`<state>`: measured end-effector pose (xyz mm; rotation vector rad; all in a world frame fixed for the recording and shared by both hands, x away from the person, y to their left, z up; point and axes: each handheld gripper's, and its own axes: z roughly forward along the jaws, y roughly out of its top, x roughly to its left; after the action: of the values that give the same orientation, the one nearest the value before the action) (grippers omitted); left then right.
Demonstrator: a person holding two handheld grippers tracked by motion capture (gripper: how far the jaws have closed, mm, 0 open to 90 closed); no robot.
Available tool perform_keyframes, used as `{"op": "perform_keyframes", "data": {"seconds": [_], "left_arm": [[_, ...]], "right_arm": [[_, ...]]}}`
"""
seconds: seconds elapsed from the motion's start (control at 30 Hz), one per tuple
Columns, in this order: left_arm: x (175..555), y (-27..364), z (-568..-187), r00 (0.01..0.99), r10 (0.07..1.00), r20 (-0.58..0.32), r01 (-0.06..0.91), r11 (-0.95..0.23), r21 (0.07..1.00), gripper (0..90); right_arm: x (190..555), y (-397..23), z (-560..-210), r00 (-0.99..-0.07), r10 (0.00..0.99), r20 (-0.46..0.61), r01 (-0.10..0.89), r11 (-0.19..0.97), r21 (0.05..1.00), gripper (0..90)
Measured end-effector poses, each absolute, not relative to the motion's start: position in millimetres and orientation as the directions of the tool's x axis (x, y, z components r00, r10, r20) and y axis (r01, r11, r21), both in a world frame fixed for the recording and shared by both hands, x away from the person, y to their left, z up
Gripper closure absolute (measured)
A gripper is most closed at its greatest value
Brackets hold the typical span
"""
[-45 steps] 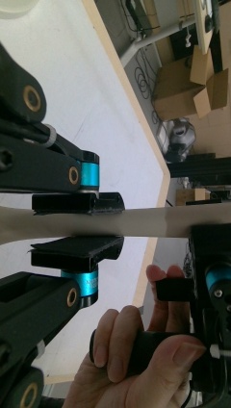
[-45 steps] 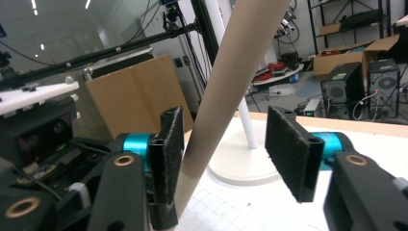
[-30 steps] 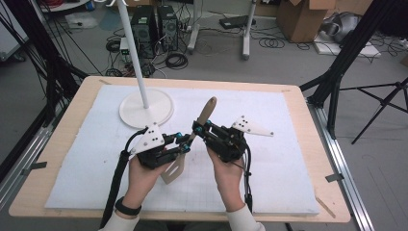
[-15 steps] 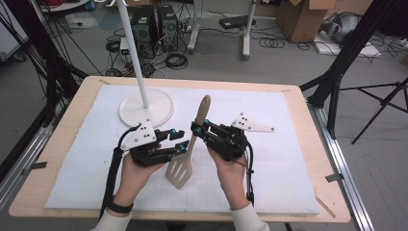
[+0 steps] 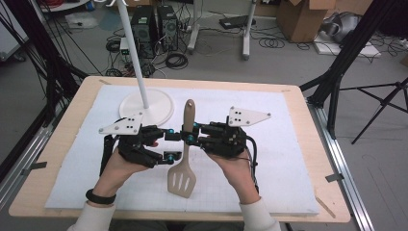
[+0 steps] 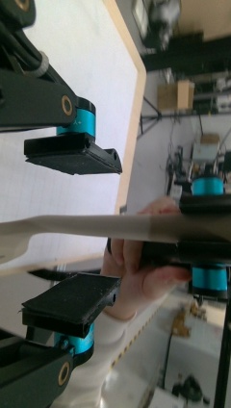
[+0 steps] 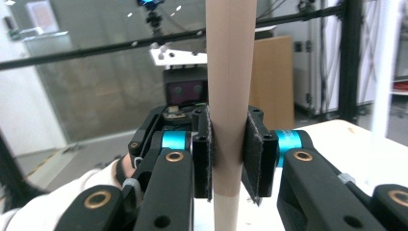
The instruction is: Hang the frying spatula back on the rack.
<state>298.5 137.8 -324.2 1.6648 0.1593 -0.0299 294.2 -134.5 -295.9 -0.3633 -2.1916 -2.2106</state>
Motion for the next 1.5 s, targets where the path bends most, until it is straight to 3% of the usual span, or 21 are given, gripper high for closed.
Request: {"op": "perform_keyframes", "data": {"seconds": [0.2,0.27,0.53,0.93,1.07,1.23,1.5], "left_arm": [[299.1,131.7,-322.8,0.995,0.024,-0.098,0.100,-0.092,0.991,43.7],[297.8,128.9,-323.1,0.996,0.007,-0.086,0.086,-0.100,0.991,52.9],[297.2,128.5,-323.6,0.997,-0.016,-0.071,0.069,-0.097,0.993,72.0],[298.7,130.3,-323.5,0.998,-0.018,-0.056,0.054,-0.106,0.993,78.3],[303.7,136.5,-324.4,0.999,-0.002,-0.055,0.054,-0.109,0.993,78.3],[311.0,147.6,-321.2,0.998,0.024,-0.050,0.052,-0.098,0.994,78.3],[332.8,172.7,-306.5,0.995,0.088,-0.054,0.062,-0.093,0.994,78.4]], "right_arm": [[293.1,-129.7,-292.6,-0.986,0.078,0.149,0.149,0.002,0.989,75.5],[293.3,-127.5,-292.4,-0.988,0.060,0.139,0.140,0.015,0.990,75.5],[292.5,-127.4,-291.9,-0.991,0.030,0.130,0.131,0.025,0.991,75.5],[293.6,-128.2,-291.9,-0.994,0.031,0.107,0.109,0.035,0.993,73.5],[295.0,-136.3,-292.7,-0.992,0.067,0.108,0.110,0.028,0.994,49.2],[294.4,-149.6,-296.4,-0.989,0.123,0.079,0.087,0.060,0.994,39.2],[294.0,-188.7,-323.7,-0.951,0.305,0.042,0.092,0.152,0.984,23.8]]}}
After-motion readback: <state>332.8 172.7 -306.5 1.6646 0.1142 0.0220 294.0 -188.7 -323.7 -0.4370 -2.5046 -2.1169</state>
